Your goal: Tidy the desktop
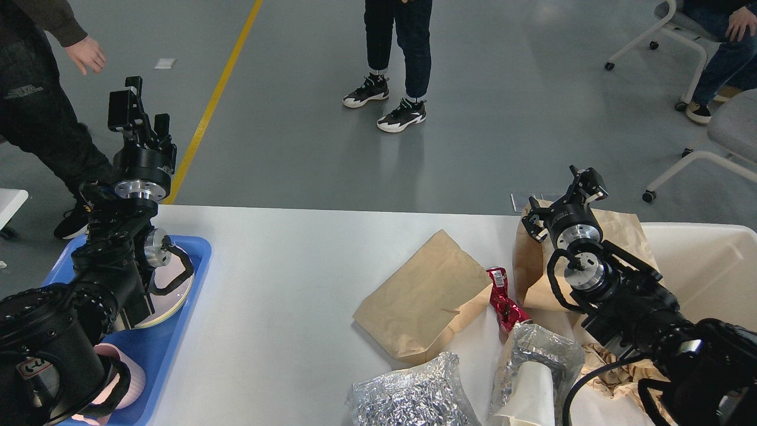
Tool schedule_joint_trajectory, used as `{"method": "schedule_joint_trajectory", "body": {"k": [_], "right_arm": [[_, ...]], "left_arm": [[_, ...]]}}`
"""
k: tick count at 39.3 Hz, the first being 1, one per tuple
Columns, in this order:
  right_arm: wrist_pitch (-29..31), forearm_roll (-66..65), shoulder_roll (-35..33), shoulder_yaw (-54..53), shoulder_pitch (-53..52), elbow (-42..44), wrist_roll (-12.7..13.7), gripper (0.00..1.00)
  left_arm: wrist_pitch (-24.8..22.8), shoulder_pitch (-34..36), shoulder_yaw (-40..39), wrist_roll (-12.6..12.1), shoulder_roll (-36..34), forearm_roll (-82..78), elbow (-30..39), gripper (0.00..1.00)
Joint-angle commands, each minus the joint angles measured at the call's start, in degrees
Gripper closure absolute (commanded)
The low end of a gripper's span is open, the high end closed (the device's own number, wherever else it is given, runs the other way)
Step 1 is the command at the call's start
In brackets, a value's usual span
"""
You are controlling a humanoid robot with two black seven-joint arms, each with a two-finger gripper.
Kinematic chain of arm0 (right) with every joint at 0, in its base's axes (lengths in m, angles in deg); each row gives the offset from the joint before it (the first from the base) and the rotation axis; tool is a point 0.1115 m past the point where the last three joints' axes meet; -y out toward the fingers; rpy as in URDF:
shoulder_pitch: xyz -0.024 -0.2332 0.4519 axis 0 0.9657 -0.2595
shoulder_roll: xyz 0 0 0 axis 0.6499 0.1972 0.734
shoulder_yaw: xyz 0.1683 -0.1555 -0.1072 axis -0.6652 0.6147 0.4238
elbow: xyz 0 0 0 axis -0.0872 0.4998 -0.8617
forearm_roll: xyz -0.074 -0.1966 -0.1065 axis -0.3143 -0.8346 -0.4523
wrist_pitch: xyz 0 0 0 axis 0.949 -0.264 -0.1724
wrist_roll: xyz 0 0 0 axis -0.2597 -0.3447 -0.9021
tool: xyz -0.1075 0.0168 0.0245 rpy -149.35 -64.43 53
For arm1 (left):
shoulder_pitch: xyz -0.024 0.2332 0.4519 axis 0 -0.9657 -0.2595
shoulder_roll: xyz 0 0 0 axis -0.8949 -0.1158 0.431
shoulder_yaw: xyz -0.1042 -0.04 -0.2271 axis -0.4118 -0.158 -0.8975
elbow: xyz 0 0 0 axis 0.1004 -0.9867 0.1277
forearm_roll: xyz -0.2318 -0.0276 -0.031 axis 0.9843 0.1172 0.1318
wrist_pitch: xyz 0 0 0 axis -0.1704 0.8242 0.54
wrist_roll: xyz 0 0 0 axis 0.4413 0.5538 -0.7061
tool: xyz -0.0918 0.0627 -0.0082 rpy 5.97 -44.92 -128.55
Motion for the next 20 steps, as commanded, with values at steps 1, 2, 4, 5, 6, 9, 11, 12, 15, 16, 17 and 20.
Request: {"method": "schedule_joint_trajectory", "body": {"k": [1,2,4,5,6,9,11,12,15,16,17,20], "right_arm": [[-0.05,0.01,0.00,0.00,0.00,0.00,-0.01,0.00],[-0.05,0.01,0.00,0.00,0.00,0.00,-0.01,0.00],[0.04,0.01,0.00,0.00,0.00,0.00,0.07,0.00],[0.04,0.01,0.00,0.00,0.00,0.00,0.07,0.00],[-0.05,0.01,0.00,0.00,0.00,0.00,-0.01,0.00],[0.03,0.01,0.00,0.00,0.00,0.00,-0.01,0.00],[0.03,0.01,0.00,0.00,0.00,0.00,-0.01,0.00],[0.04,0.01,0.00,0.00,0.00,0.00,-0.01,0.00],[0.04,0.01,0.00,0.00,0.00,0.00,0.07,0.00],[-0.05,0.01,0.00,0.00,0.00,0.00,-0.01,0.00],[0.03,0.01,0.00,0.00,0.00,0.00,-0.01,0.00],[-0.05,-0.08,0.00,0.00,0.00,0.00,-0.01,0.00]], "left_arm": [[-0.04,-0.81,0.08,-0.43,-0.08,-0.41,0.00,0.04],[-0.13,-1.25,0.08,-0.44,-0.08,-0.50,0.00,0.04],[-0.22,-2.04,0.08,-0.26,-0.08,-0.50,0.00,0.04],[-0.22,-2.31,-0.01,0.00,0.00,-0.50,0.00,0.04],[-0.22,-2.49,-0.01,0.00,0.00,-0.42,0.00,0.04],[-0.13,-2.58,-0.01,0.09,0.35,-0.33,0.00,0.04],[-0.13,-2.40,-0.01,0.09,0.79,-0.24,0.00,0.04],[-0.13,-2.31,-0.01,0.09,0.97,-0.15,0.00,0.04],[-0.13,-2.57,-0.01,0.09,1.15,-0.07,0.00,0.04],[-0.13,-2.66,-0.01,0.09,1.15,0.02,0.00,0.04],[-0.22,-2.66,-0.01,0.09,1.15,0.02,0.00,0.04],[-0.22,-2.66,-0.01,0.09,1.23,0.02,0.00,0.04]]}}
